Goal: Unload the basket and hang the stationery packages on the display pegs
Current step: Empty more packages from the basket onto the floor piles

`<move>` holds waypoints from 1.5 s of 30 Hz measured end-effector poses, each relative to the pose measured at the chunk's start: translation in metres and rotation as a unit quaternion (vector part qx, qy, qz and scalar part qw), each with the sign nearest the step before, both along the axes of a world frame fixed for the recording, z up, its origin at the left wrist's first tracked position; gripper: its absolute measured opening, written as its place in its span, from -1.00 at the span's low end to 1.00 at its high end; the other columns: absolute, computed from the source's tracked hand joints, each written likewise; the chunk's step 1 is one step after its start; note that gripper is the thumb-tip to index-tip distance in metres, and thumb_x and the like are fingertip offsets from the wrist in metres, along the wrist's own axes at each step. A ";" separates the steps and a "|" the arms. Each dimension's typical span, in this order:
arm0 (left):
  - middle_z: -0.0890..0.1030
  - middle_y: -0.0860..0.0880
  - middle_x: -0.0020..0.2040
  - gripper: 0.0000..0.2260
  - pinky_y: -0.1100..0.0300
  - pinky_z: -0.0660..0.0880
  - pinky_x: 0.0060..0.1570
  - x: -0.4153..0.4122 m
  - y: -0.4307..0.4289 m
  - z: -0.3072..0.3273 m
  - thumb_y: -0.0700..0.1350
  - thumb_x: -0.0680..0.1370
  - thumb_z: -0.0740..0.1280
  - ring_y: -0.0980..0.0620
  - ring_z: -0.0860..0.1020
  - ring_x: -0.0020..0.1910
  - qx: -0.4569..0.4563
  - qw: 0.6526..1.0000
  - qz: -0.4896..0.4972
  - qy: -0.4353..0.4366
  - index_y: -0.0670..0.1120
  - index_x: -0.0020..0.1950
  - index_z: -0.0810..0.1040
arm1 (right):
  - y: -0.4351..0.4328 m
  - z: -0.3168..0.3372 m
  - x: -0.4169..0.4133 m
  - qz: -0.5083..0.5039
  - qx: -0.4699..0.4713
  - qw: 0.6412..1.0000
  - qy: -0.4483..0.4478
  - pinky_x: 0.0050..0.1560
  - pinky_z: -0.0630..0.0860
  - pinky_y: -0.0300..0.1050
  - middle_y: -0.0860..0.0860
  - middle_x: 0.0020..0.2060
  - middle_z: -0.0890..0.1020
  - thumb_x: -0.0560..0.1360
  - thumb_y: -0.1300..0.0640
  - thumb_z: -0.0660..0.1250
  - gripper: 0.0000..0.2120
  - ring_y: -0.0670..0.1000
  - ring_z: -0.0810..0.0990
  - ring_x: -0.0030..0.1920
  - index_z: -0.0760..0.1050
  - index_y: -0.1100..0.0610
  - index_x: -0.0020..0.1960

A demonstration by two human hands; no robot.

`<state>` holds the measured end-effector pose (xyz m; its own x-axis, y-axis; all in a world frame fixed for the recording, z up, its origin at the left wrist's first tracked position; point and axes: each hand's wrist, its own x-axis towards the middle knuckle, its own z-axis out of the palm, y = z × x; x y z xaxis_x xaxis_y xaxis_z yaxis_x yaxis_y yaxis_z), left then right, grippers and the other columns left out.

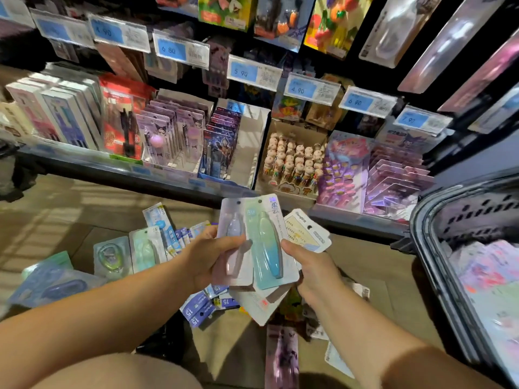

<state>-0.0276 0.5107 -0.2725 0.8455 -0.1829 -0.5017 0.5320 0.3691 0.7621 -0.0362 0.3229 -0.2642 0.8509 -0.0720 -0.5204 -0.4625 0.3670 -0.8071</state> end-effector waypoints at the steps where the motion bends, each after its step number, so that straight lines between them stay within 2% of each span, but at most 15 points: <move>1: 0.70 -0.13 -0.17 -0.87 0.08 0.64 -0.28 -0.003 -0.001 -0.007 -0.34 0.56 0.28 -0.02 0.68 -0.26 0.003 1.000 -0.013 0.006 -0.19 0.02 0.58 | 0.000 -0.005 -0.007 0.010 -0.023 1.000 0.001 0.06 0.58 0.06 0.07 0.01 0.71 0.43 0.39 0.41 -0.72 0.08 0.67 0.03 0.59 0.15 0.09; 6: 0.68 -0.25 -0.21 -0.85 0.02 0.64 -0.35 -0.031 -0.009 -0.042 -0.35 0.54 0.28 -0.12 0.66 -0.36 0.023 0.992 -0.082 0.094 -0.32 0.09 0.55 | -0.012 -0.046 -0.054 0.083 -0.113 0.989 0.044 0.14 0.57 -0.04 0.06 0.04 0.71 0.34 0.33 0.54 -0.60 0.05 0.67 0.08 0.59 0.18 0.16; 8: 0.68 -0.31 -0.06 -0.76 -0.13 0.63 -0.10 -0.041 -0.009 -0.051 -0.33 0.47 0.34 -0.19 0.68 -0.23 0.027 0.988 -0.107 0.105 -0.32 0.13 0.56 | -0.015 -0.065 -0.069 0.111 -0.164 0.975 0.103 0.19 0.56 0.04 0.05 0.04 0.70 0.08 0.04 0.71 -0.32 0.05 0.67 0.08 0.60 0.13 0.15; 11: 0.65 -0.33 0.05 -0.66 -0.12 0.61 0.01 -0.050 -0.009 -0.060 -0.34 0.34 0.43 -0.23 0.67 -0.10 0.033 0.981 -0.153 0.117 -0.27 0.11 0.59 | -0.024 -0.091 -0.081 0.144 -0.226 0.951 0.153 0.17 0.56 0.01 0.02 0.13 0.63 -0.29 -0.35 0.65 0.16 0.00 0.63 0.10 0.50 0.08 0.24; 14: 0.67 -0.31 -0.08 -0.66 -0.12 0.54 0.12 -0.056 -0.005 -0.075 -0.28 0.17 0.58 -0.22 0.65 -0.13 0.091 0.966 -0.199 0.135 -0.25 -0.09 0.68 | -0.030 -0.094 -0.090 0.191 -0.250 0.931 0.184 0.14 0.56 -0.04 0.02 0.14 0.59 -0.19 -0.29 0.66 0.06 -0.01 0.59 0.11 0.47 0.07 0.22; 17: 0.59 -0.21 -0.26 -0.62 0.09 0.50 -0.16 -0.065 0.001 -0.084 -0.12 0.03 0.58 -0.12 0.56 -0.28 0.141 0.937 -0.278 0.160 -0.24 -0.24 0.63 | -0.037 -0.097 -0.103 0.230 -0.257 0.922 0.174 0.07 0.63 -0.01 -0.02 0.00 0.69 -0.31 -0.27 0.65 0.03 -0.05 0.67 0.00 0.59 0.07 0.12; 20: 0.61 -0.28 -0.07 -0.54 -0.06 0.51 0.12 -0.068 0.005 -0.091 -0.26 0.17 0.56 -0.20 0.58 -0.04 0.111 0.916 -0.335 0.190 -0.38 0.00 0.60 | -0.041 -0.090 -0.117 0.248 -0.219 0.933 0.144 0.11 0.61 0.02 -0.02 -0.05 0.73 -0.06 -0.01 0.64 -0.28 -0.03 0.69 0.00 0.64 0.09 0.09; 22: 0.63 -0.22 -0.14 -0.68 -0.07 0.48 0.20 -0.067 0.006 -0.096 -0.25 0.15 0.61 -0.16 0.59 -0.05 0.090 0.913 -0.346 0.197 -0.26 -0.16 0.64 | -0.046 -0.090 -0.122 0.258 -0.201 0.937 0.120 0.10 0.61 0.00 -0.01 -0.03 0.73 0.08 0.12 0.62 -0.39 -0.02 0.69 0.02 0.62 0.09 0.13; 27: 0.58 -0.07 -0.30 -0.88 0.17 0.46 -0.18 -0.060 -0.004 -0.077 -0.23 0.35 0.51 -0.04 0.54 -0.28 0.145 0.925 -0.300 0.184 -0.13 -0.31 0.58 | -0.046 -0.086 -0.102 0.242 -0.242 0.932 0.120 0.07 0.62 0.02 -0.05 -0.08 0.72 -0.08 -0.09 0.71 -0.27 -0.03 0.68 -0.01 0.63 0.03 0.05; 29: 0.60 -0.06 -0.34 -0.87 0.22 0.48 -0.25 -0.049 -0.004 -0.077 -0.26 0.50 0.41 0.02 0.57 -0.34 0.169 0.940 -0.240 0.171 -0.16 -0.24 0.57 | -0.046 -0.083 -0.088 0.227 -0.238 0.938 0.107 0.08 0.60 0.07 -0.06 -0.11 0.73 -0.07 -0.10 0.73 -0.30 -0.01 0.68 -0.03 0.63 0.04 0.02; 32: 0.60 -0.13 -0.18 -0.90 0.21 0.47 -0.24 -0.038 -0.002 -0.073 -0.20 0.54 0.40 -0.04 0.55 -0.23 0.151 0.964 -0.164 0.146 -0.18 0.01 0.54 | -0.042 -0.070 -0.069 0.229 -0.233 0.943 0.063 0.01 0.58 -0.07 -0.10 -0.16 0.73 0.22 0.23 0.64 -0.64 -0.06 0.68 -0.06 0.63 0.02 -0.04; 38: 0.60 -0.12 -0.10 -0.67 0.23 0.49 -0.32 -0.032 0.003 -0.066 0.05 0.44 0.50 0.01 0.56 -0.27 0.068 0.986 -0.095 0.116 -0.08 0.08 0.54 | -0.007 -0.054 -0.035 0.274 -0.219 0.936 0.033 0.10 0.59 0.05 0.01 -0.06 0.73 0.28 0.27 0.60 -0.64 0.01 0.71 -0.03 0.66 0.10 0.05; 40: 0.63 -0.12 -0.13 -0.57 0.21 0.49 -0.29 -0.028 0.009 -0.064 0.10 0.37 0.53 0.02 0.58 -0.29 0.035 0.992 -0.055 0.106 -0.13 0.07 0.54 | 0.010 -0.047 -0.023 0.268 -0.224 0.937 0.020 -0.01 0.61 -0.09 0.00 -0.07 0.73 0.27 0.27 0.61 -0.65 -0.05 0.71 -0.10 0.66 0.07 0.01; 42: 0.68 -0.06 -0.23 -0.74 0.25 0.55 -0.35 -0.025 0.018 -0.064 -0.02 0.55 0.37 0.07 0.64 -0.34 0.002 0.995 -0.027 0.092 -0.19 0.09 0.52 | 0.025 -0.038 -0.010 0.261 -0.231 0.937 0.001 -0.27 0.55 -0.31 -0.06 -0.17 0.72 0.26 0.26 0.62 -0.70 -0.18 0.67 -0.25 0.64 0.03 -0.09; 45: 0.67 -0.19 0.00 -0.28 0.01 0.64 -0.16 -0.017 0.032 -0.064 0.01 0.28 0.61 -0.13 0.68 -0.10 0.037 0.998 0.014 0.057 -0.23 0.31 0.40 | 0.046 -0.028 0.010 0.276 -0.251 0.928 -0.005 -0.20 0.59 -0.26 -0.02 -0.16 0.71 0.23 0.18 0.65 -0.67 -0.11 0.67 -0.21 0.62 0.03 -0.09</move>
